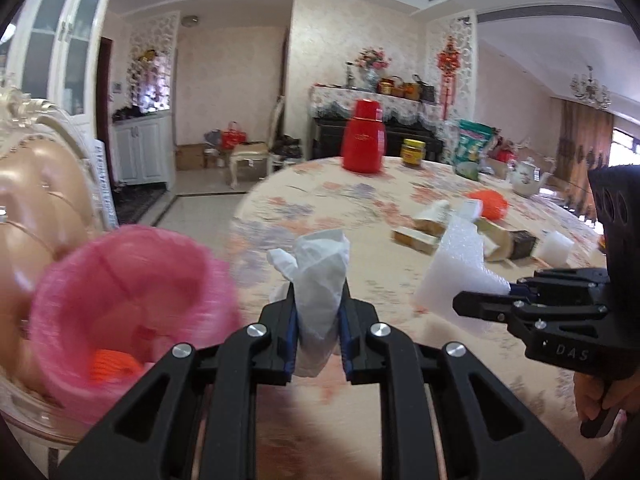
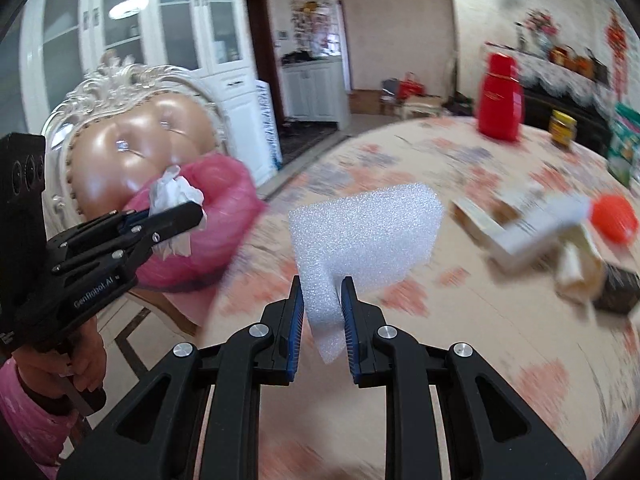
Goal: Collect trash
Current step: 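Carry the tissue and foam sheet to the pink bin and release both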
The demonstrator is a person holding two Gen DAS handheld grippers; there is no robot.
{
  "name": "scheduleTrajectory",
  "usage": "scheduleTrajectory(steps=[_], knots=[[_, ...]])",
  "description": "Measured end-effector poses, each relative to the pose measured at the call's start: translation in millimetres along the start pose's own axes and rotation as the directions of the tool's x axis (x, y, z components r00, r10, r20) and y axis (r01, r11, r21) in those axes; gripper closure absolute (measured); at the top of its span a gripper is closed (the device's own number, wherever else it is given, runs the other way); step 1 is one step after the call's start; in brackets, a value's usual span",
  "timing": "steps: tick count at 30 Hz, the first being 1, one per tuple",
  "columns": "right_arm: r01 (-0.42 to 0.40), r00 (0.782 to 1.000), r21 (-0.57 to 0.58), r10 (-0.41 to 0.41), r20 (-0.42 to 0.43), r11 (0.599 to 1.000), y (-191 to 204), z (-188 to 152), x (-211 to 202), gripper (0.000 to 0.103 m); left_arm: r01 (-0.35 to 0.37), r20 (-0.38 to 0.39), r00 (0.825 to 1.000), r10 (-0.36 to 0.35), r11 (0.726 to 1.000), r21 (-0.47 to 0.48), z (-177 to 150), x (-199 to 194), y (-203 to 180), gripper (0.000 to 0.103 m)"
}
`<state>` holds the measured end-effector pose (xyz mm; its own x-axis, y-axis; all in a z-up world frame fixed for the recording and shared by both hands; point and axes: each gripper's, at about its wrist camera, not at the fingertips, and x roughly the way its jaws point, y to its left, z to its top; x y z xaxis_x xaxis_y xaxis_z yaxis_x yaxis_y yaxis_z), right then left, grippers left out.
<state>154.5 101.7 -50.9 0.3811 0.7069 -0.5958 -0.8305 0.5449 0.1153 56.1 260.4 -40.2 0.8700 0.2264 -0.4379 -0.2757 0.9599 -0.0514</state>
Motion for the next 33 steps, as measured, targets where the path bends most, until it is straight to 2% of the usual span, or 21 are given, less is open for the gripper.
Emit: scheduleTrajectory(steps=[6, 11, 16, 22, 24, 25, 27, 29, 30, 33], knots=[[-0.098, 0.995, -0.080, 0.100, 0.021, 0.992, 45, 34, 31, 0.083, -0.104, 0.003, 0.995, 0.104, 0.994, -0.039, 2, -16, 56, 0.086], [-0.191, 0.979, -0.144, 0.200, 0.045, 0.971, 83, 59, 54, 0.083, -0.159, -0.016, 0.987, 0.159, 0.984, -0.075, 6, -20, 102, 0.084], [-0.248, 0.966, -0.173, 0.257, 0.027, 0.953, 109, 75, 82, 0.083, -0.193, -0.023, 0.981, 0.192, 0.976, -0.100, 10, -18, 142, 0.084], [-0.299, 0.953, -0.201, 0.303, -0.009, 0.933, 126, 82, 112, 0.083, -0.199, -0.047, 0.980, 0.194, 0.970, -0.143, 11, -6, 181, 0.083], [-0.305, 0.951, -0.218, 0.307, -0.028, 0.927, 129, 81, 124, 0.082, -0.226, -0.053, 0.974, 0.221, 0.964, -0.138, 10, -3, 187, 0.068], [-0.308, 0.951, -0.219, 0.307, -0.041, 0.926, 130, 79, 128, 0.081, -0.241, -0.054, 0.970, 0.236, 0.961, -0.137, 11, -2, 189, 0.054], [-0.300, 0.954, -0.208, 0.293, -0.063, 0.931, 124, 75, 137, 0.073, -0.270, -0.044, 0.963, 0.267, 0.954, -0.133, 9, -4, 191, 0.047], [-0.308, 0.951, -0.186, 0.300, -0.069, 0.933, 118, 72, 140, 0.043, -0.285, -0.046, 0.959, 0.281, 0.950, -0.127, 7, -5, 192, 0.034], [-0.310, 0.951, -0.170, 0.303, -0.062, 0.935, 113, 71, 139, 0.040, -0.297, -0.046, 0.955, 0.294, 0.947, -0.123, 6, -6, 192, 0.031], [-0.296, 0.955, -0.161, 0.292, -0.046, 0.942, 102, 68, 131, 0.040, -0.324, -0.046, 0.946, 0.321, 0.939, -0.114, 5, -6, 187, 0.025]])
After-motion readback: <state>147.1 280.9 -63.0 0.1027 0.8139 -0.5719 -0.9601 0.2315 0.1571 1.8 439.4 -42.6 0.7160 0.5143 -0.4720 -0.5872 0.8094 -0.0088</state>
